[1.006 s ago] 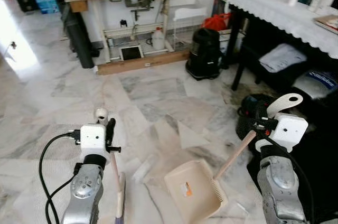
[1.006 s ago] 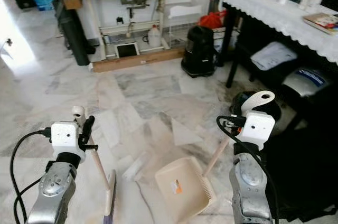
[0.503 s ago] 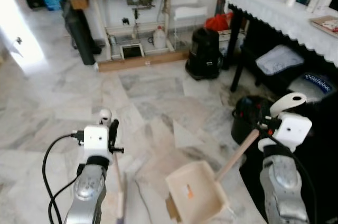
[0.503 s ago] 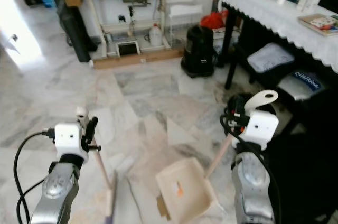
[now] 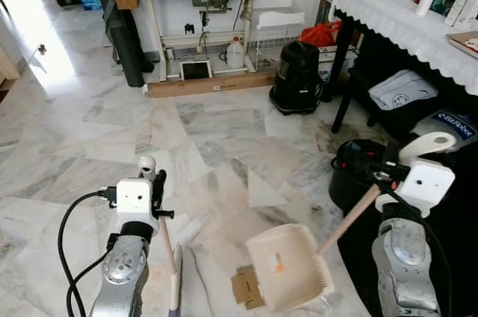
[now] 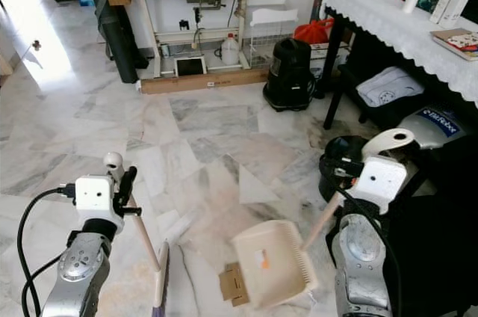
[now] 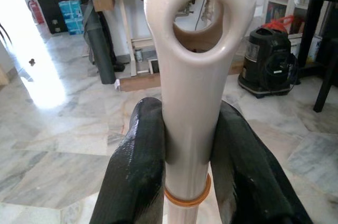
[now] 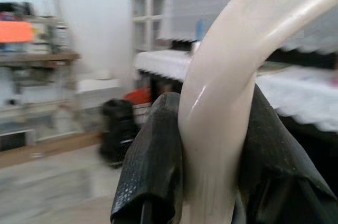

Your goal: Sweep floor

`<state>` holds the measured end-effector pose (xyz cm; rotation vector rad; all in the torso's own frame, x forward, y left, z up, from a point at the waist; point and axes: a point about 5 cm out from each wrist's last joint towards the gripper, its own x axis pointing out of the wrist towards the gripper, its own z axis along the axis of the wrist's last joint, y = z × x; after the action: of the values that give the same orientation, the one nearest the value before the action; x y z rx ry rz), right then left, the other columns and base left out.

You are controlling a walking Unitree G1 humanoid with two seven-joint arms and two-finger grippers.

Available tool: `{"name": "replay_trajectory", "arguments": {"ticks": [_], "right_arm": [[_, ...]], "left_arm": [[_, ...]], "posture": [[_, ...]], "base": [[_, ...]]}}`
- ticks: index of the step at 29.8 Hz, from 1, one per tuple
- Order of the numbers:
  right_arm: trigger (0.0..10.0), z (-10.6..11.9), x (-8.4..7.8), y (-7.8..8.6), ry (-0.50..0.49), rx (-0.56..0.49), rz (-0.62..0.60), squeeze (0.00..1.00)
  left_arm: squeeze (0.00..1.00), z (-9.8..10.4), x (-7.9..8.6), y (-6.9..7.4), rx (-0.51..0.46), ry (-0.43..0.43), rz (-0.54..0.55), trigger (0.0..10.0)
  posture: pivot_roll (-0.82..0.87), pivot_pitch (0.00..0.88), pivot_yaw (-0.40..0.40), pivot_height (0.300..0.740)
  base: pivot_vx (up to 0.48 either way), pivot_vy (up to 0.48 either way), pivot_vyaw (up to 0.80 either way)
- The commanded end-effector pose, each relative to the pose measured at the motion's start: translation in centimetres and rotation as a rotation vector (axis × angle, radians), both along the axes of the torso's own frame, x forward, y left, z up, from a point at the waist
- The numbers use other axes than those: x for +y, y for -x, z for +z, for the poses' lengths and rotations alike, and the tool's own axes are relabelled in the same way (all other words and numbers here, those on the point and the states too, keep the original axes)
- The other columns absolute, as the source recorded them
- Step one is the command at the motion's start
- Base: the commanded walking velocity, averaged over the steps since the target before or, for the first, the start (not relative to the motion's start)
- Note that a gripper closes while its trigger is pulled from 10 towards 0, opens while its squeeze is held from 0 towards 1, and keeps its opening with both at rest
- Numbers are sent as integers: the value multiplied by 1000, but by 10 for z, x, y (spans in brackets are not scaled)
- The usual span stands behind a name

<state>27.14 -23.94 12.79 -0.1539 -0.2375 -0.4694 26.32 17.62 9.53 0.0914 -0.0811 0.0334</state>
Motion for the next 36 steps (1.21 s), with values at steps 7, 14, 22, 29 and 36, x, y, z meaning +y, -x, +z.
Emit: {"name": "replay_trajectory", "arguments": {"ticks": [7, 14, 22, 29, 36], "right_arm": [[10000, 22, -13, 5, 204, -66, -112, 0], [10000, 16, -13, 3, 227, -46, -124, 0], [10000, 3, -13, 1, 234, -10, -128, 0], [10000, -17, -15, -6, 256, 60, -108, 0], [10000, -26, -14, -13, 266, 90, -88, 0]], "left_arm": [[0, 11, 2, -1, -49, -2, -3, 10000], [0, 12, 2, -1, -51, 0, -12, 10000], [0, 13, 4, 1, -48, -4, -17, 10000], [0, 13, 1, 3, -43, 0, -42, 10000], [0, 15, 4, 5, -41, -7, -42, 10000]], "posture": [[-10, 0, -1, 740], [-9, 0, 5, 740], [5, 0, 15, 740], [18, 0, 29, 740], [29, 0, 39, 740]], "base": [[0, 0, 0], [0, 0, 0], [0, 0, 0], [0, 0, 0], [0, 0, 0]]}}
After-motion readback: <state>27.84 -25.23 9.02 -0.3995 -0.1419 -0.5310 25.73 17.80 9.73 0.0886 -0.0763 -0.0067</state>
